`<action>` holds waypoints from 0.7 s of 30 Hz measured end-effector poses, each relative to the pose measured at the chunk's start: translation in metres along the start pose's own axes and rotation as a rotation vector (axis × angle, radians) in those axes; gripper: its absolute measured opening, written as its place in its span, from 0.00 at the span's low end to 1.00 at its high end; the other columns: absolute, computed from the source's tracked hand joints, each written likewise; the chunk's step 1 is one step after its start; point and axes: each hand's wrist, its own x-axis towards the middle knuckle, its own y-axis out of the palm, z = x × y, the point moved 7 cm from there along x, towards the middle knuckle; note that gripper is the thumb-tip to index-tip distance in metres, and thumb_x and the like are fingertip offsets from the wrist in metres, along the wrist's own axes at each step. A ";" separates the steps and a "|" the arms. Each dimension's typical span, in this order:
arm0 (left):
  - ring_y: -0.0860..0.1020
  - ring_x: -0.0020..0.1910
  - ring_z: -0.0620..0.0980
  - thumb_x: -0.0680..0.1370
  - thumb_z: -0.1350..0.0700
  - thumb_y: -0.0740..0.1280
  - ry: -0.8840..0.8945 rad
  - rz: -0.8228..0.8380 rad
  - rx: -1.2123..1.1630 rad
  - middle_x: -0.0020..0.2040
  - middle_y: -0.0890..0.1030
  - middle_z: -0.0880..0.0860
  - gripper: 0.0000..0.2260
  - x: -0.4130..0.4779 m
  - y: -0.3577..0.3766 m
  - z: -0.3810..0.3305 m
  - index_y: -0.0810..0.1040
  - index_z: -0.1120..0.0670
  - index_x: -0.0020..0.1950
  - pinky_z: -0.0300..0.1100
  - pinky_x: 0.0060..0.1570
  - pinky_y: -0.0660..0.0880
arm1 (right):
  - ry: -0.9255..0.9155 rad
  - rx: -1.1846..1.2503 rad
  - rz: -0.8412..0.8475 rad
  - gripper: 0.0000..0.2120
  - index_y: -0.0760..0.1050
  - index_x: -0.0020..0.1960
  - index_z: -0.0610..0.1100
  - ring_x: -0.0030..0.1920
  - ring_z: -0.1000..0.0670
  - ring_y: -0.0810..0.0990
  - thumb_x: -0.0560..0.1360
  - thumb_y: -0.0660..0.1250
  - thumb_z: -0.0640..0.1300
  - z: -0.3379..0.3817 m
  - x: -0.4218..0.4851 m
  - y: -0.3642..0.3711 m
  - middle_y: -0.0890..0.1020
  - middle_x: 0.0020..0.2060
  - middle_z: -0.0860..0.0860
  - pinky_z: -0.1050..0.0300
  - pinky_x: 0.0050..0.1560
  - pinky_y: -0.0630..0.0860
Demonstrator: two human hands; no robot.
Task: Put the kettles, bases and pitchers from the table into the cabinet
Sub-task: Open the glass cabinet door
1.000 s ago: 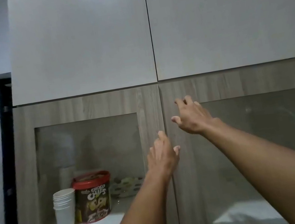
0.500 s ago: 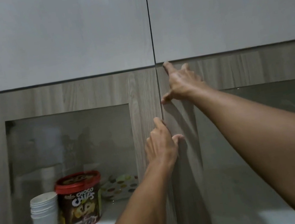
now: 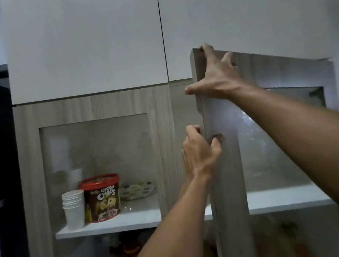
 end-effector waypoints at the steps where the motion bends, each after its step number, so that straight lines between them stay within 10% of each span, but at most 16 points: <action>1: 0.81 0.48 0.57 0.73 0.50 0.73 0.021 -0.007 -0.039 0.50 0.81 0.56 0.18 -0.019 -0.002 -0.019 0.70 0.55 0.56 0.50 0.45 0.78 | 0.012 0.019 -0.007 0.52 0.46 0.78 0.61 0.74 0.29 0.60 0.66 0.77 0.54 -0.003 -0.015 -0.018 0.49 0.76 0.37 0.38 0.70 0.69; 4: 0.80 0.47 0.55 0.75 0.52 0.72 0.068 -0.007 -0.106 0.50 0.80 0.55 0.16 -0.077 0.001 -0.079 0.70 0.55 0.57 0.48 0.47 0.78 | 0.093 0.062 -0.061 0.53 0.40 0.77 0.64 0.73 0.30 0.60 0.63 0.70 0.48 -0.022 -0.066 -0.077 0.48 0.76 0.37 0.40 0.68 0.71; 7: 0.80 0.48 0.52 0.75 0.54 0.71 0.084 0.037 -0.210 0.50 0.80 0.53 0.15 -0.129 0.012 -0.139 0.71 0.55 0.57 0.44 0.47 0.77 | 0.148 0.031 -0.171 0.39 0.57 0.76 0.48 0.65 0.36 0.71 0.69 0.68 0.49 -0.045 -0.113 -0.142 0.67 0.68 0.39 0.46 0.62 0.73; 10: 0.80 0.49 0.51 0.73 0.55 0.71 0.085 0.171 -0.270 0.53 0.79 0.52 0.17 -0.182 0.044 -0.187 0.72 0.55 0.60 0.44 0.50 0.79 | 0.165 -0.005 -0.251 0.20 0.74 0.59 0.41 0.54 0.39 0.79 0.70 0.66 0.49 -0.069 -0.148 -0.215 0.79 0.51 0.43 0.48 0.52 0.76; 14: 0.76 0.57 0.53 0.73 0.53 0.72 0.017 0.549 -0.272 0.60 0.74 0.53 0.26 -0.270 0.121 -0.238 0.67 0.54 0.68 0.44 0.54 0.77 | 0.271 -0.025 -0.344 0.03 0.73 0.41 0.45 0.44 0.41 0.78 0.72 0.64 0.44 -0.125 -0.195 -0.306 0.77 0.39 0.49 0.53 0.40 0.73; 21: 0.76 0.59 0.59 0.76 0.57 0.70 0.035 0.623 -0.155 0.59 0.76 0.57 0.16 -0.345 0.234 -0.346 0.70 0.56 0.61 0.51 0.58 0.75 | 0.478 -0.086 -0.412 0.16 0.69 0.30 0.45 0.29 0.51 0.71 0.76 0.67 0.41 -0.256 -0.249 -0.433 0.74 0.30 0.50 0.61 0.29 0.63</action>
